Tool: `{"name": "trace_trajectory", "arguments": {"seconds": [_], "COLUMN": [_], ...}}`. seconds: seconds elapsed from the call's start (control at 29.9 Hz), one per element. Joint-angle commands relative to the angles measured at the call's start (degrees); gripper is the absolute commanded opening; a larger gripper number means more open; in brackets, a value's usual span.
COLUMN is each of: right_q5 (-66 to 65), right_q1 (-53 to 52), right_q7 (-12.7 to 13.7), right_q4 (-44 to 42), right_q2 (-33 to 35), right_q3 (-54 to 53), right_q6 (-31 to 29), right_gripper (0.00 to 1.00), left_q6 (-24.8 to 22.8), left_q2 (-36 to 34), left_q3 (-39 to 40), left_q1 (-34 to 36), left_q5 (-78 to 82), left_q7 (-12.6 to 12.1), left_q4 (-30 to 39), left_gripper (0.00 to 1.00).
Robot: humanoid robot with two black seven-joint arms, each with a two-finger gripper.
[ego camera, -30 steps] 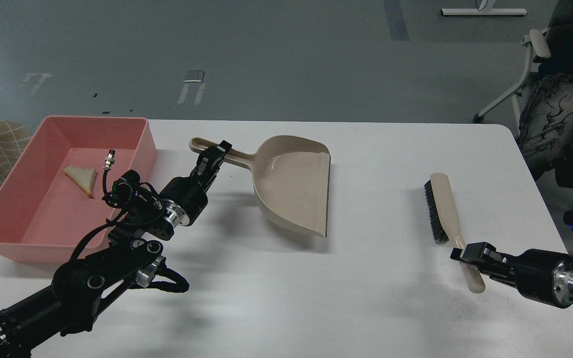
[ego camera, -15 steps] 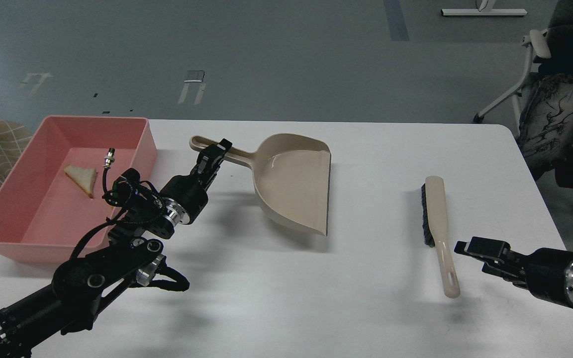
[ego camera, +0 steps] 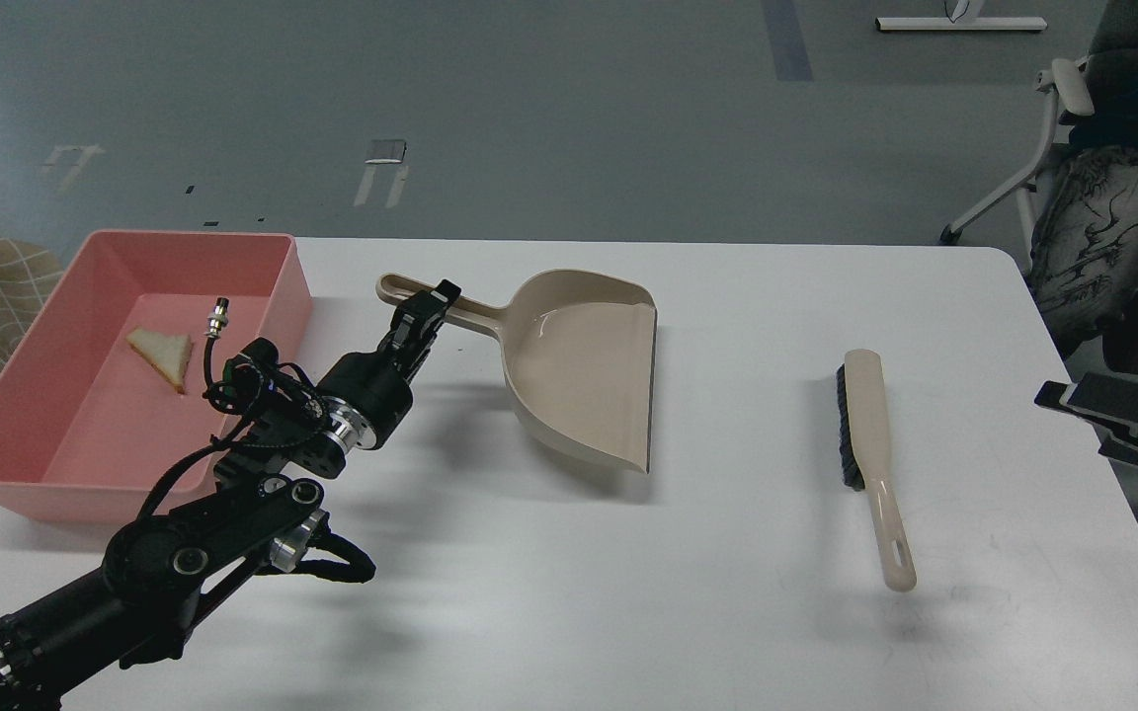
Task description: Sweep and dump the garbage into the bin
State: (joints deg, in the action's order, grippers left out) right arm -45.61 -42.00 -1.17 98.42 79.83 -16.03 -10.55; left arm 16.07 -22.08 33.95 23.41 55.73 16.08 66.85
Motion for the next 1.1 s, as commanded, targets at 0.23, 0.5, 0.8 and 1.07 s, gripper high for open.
{"name": "trace_trajectory", "arguments": {"seconds": [0.23,0.5,0.8,1.07], "right_q5": [8.6,19.67,20.64,23.54], "right_q1": [-0.28,-0.63,-4.93,-5.99], "right_q7": [-0.15,-0.94,-3.05,-3.58], "right_q4": [-4.2,-15.17,-23.17,-25.99], "right_q2": [-4.86,-16.97,-24.8,-27.54], "right_q3": [-12.01,-21.32,-21.85,-22.82], "right_q6": [1.76,6.07,8.53,9.58], "right_gripper": [0.96,0.96,0.96,0.96], "left_q6": [1.33,1.59,1.59,1.51], "left_q2": [0.1,1.68,1.95,1.42], "left_q3": [-2.66,-3.1,-3.1,-3.19], "left_q1": [-0.55,-0.55,-0.82,-0.99], "left_q5": [-0.01,-0.01,-0.09,-0.01], "left_q7": [0.88,1.14,1.15,1.67], "left_q4": [-1.9,-4.27,-4.89,-4.36], "left_gripper": [0.0,0.0,0.46,0.95]}}
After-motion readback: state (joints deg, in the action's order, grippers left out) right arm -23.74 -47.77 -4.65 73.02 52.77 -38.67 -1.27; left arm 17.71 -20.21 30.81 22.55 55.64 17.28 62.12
